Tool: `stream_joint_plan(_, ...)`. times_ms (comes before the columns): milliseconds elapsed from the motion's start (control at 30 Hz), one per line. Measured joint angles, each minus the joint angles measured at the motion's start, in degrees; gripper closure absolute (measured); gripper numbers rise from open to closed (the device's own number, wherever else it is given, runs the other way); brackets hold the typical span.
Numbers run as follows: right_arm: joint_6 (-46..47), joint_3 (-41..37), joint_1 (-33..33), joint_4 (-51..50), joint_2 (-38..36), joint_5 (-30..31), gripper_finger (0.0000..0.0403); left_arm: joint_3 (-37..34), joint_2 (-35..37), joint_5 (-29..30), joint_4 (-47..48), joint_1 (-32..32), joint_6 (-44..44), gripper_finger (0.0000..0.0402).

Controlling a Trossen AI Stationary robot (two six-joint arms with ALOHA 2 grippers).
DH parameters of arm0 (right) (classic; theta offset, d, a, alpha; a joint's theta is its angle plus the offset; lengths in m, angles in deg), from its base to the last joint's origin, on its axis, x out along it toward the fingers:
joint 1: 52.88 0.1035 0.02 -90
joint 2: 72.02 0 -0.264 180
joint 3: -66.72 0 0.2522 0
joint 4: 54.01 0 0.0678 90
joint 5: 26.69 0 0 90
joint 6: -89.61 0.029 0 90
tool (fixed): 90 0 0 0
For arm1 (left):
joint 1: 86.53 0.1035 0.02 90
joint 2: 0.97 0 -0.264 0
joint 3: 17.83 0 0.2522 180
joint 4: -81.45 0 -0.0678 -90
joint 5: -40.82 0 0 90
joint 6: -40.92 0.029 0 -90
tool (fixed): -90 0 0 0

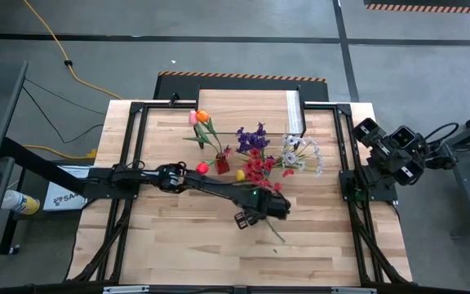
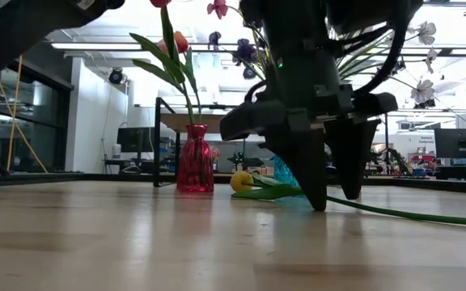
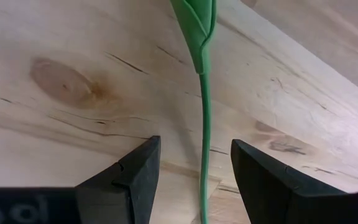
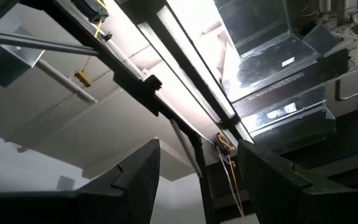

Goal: Pick and place flowers into a vace then onto a shelf
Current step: Put the yellow flower into the red vase

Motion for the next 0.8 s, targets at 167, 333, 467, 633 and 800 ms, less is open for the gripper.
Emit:
stream_joint_plan(167,0.0,0.0,0.0,0.0,0.0,-1.7,0.0198,0.0,-0.1,-3.8,-0.1,0.6,0.6,0.017)
stream_joint_plan(333,0.0,0.0,0.0,0.0,0.0,-1.8,0.0197,0.0,-0.1,-1.9,-0.1,0.0,0.2,0.017)
stream_joint_plan(467,0.0,0.0,0.0,0.0,0.0,-1.6,0.0198,-0.1,-0.1,-1.8,0.2,-0.4,-0.2,0.0196)
stream_joint_plan(633,-0.3,0.0,0.0,0.0,0.0,-1.6,0.0197,-0.1,-0.1,-0.9,1.4,-0.9,-1.1,0.0277)
stream_joint_plan(800,-0.4,0.0,0.0,0.0,0.0,-1.6,0.0197,-0.2,-0.1,-0.7,2.1,-1.3,-1.0,0.0369)
